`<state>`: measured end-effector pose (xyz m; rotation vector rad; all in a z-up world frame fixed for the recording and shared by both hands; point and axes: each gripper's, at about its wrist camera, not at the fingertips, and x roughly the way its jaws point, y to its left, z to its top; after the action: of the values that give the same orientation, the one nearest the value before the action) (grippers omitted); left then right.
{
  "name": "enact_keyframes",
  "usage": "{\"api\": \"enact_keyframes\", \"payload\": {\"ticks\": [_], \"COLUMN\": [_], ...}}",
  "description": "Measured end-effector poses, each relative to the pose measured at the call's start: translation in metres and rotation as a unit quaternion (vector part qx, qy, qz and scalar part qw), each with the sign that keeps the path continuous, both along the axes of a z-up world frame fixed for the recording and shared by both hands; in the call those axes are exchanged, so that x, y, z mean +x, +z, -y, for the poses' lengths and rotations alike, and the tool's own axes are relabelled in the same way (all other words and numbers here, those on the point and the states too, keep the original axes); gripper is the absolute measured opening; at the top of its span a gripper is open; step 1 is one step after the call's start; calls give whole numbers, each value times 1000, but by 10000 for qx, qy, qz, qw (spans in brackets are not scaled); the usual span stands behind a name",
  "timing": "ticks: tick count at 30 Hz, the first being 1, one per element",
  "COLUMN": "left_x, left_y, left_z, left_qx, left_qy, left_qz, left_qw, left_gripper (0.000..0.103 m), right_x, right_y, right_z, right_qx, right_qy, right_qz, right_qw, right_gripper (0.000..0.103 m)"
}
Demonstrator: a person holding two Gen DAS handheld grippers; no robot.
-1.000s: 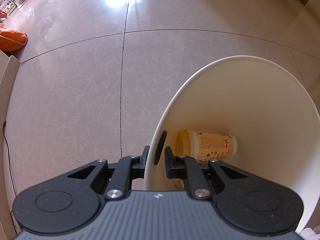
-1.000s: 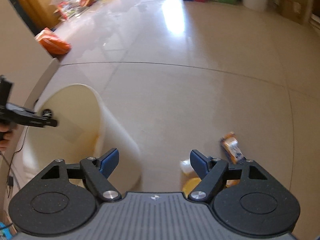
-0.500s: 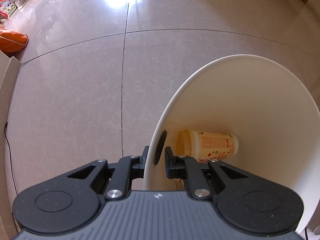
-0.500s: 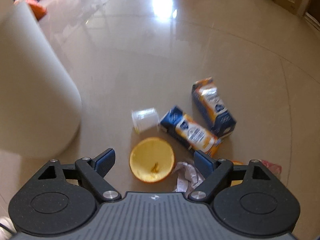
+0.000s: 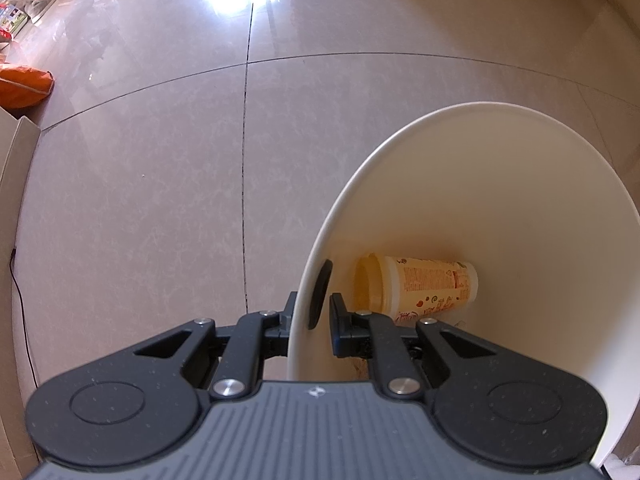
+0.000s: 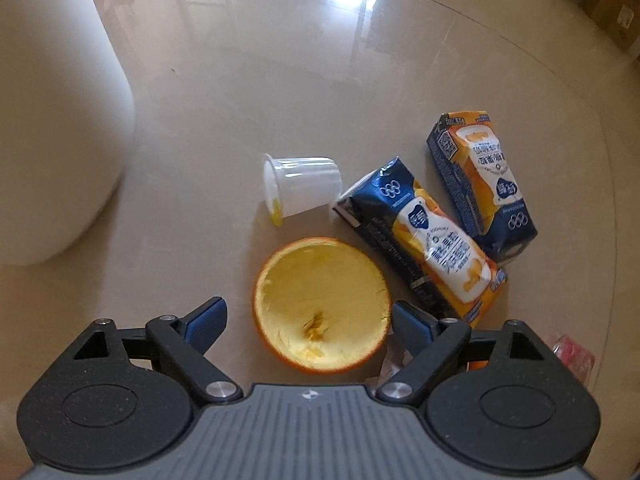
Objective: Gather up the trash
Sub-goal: 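Move the right tool back toward the remaining trash pile, then grasp the orange peel half with the right tool and lift it, then carry the orange peel over the bin and open the right tool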
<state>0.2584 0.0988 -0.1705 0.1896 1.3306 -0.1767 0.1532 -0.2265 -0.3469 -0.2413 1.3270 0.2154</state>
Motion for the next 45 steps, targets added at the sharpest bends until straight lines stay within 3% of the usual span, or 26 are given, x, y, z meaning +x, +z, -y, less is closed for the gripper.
{"api": "enact_keyframes", "payload": {"ticks": [12,22,26,36,45], "left_x": [-1,-1,-1,-1,-4], "left_y": [-2,-1,-1,0,4], "left_z": [0,0,1,0,3], "left_qx": [-19,-13,16,-12,137], "left_qy": [-1,-27,-73,-88,-293], "left_qz": [2,-40,-61,41,160], "left_qw": [10000,10000,10000,10000,9993], "left_gripper": [12,12,12,12,12], "right_x": [9,9,11,15,11], "right_y": [-7,-2,20,104,138], "right_z": [8,8,13,20,7], "right_qx": [30,246,281,544,951], "right_qy": [-209,-492,-605,-499,-448], "right_qz": [-110,-413,-439,6,74], "right_qw": [9997,9976,9968,9973,9944], "right_gripper": [91,73,71,71,71]}}
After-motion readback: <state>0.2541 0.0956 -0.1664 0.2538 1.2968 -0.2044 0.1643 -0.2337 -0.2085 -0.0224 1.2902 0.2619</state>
